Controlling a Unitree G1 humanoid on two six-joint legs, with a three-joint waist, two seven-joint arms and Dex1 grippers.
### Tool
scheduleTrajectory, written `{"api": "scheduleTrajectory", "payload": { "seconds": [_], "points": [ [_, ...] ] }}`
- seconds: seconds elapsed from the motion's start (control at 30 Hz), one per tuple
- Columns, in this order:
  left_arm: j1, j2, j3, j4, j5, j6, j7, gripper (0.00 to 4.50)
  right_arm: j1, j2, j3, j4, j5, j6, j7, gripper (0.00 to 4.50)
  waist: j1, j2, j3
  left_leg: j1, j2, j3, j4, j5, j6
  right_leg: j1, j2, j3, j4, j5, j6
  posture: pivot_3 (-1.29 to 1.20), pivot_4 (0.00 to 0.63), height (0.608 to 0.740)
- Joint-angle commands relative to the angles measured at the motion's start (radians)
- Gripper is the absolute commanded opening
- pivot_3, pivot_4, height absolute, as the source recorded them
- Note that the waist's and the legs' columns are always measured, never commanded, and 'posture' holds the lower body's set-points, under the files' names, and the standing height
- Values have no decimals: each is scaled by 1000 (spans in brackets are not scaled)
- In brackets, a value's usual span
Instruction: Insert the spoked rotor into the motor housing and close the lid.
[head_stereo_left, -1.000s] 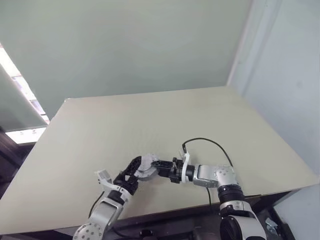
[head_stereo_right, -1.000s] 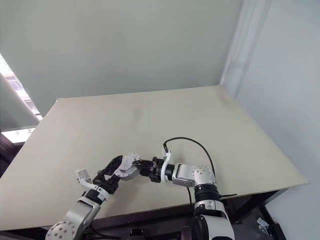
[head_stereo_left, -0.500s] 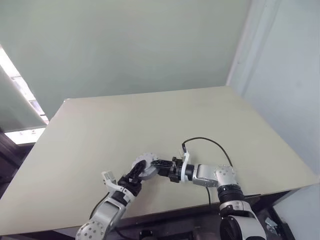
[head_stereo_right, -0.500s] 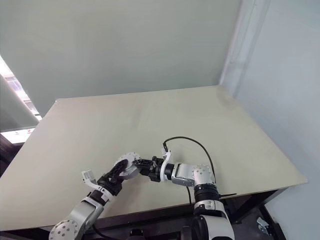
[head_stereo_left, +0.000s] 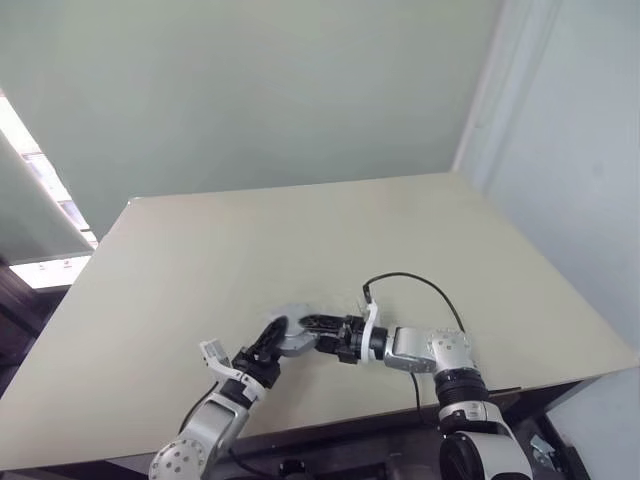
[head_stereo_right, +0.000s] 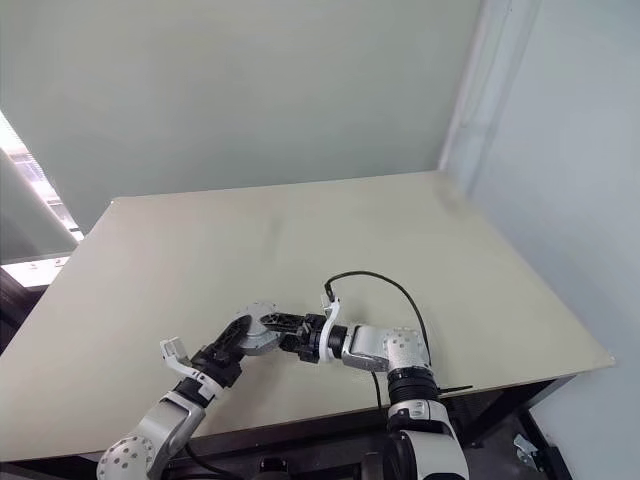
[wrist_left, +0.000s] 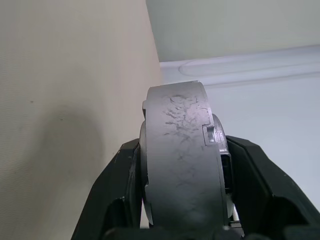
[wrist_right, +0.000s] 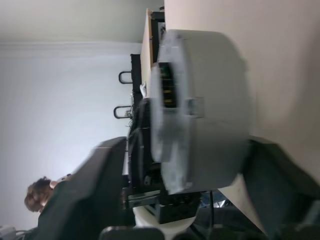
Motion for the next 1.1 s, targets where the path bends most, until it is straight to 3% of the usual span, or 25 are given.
{"api": "scheduleTrajectory", "payload": {
  "seconds": [0.03,0.27,0.47,0.77,0.87,1.1],
  "points": [
    [-17,-6,-2,9,-2,-13,-21,2048,-65,138,-9,-65,77,-16,41,4500,0,0,0,0,0,0,0,0,0,0,0,0,0,0,0,0,0,740],
    [-37,-42,27,12,8,-103,-30,2029,-47,120,27,-66,-30,-200,2,4500,0,0,0,0,0,0,1,0,0,0,0,0,0,0,0,0,0,740],
    [-103,-59,77,1,77,-266,0,2015,23,34,227,-157,-270,-498,115,4500,0,0,0,0,1,0,1,0,0,0,1,0,0,1,-1,0,0,740],
    [-181,-42,104,-22,173,-417,45,2011,117,-107,452,-333,-453,-657,368,4500,15,-1,-1,-2,-1,0,4,0,0,0,0,0,0,1,0,0,0,740],
    [-223,-29,125,19,295,-541,81,2011,144,-201,569,-397,-587,-807,464,4500,25,-3,-1,-3,0,-1,6,0,0,0,1,0,0,1,0,0,0,740],
    [-322,-11,194,185,438,-735,144,2009,159,-238,633,-430,-674,-896,517,4500,27,-9,-1,-2,1,-1,8,0,-1,1,3,0,0,3,-3,0,0,740]
  ]
}}
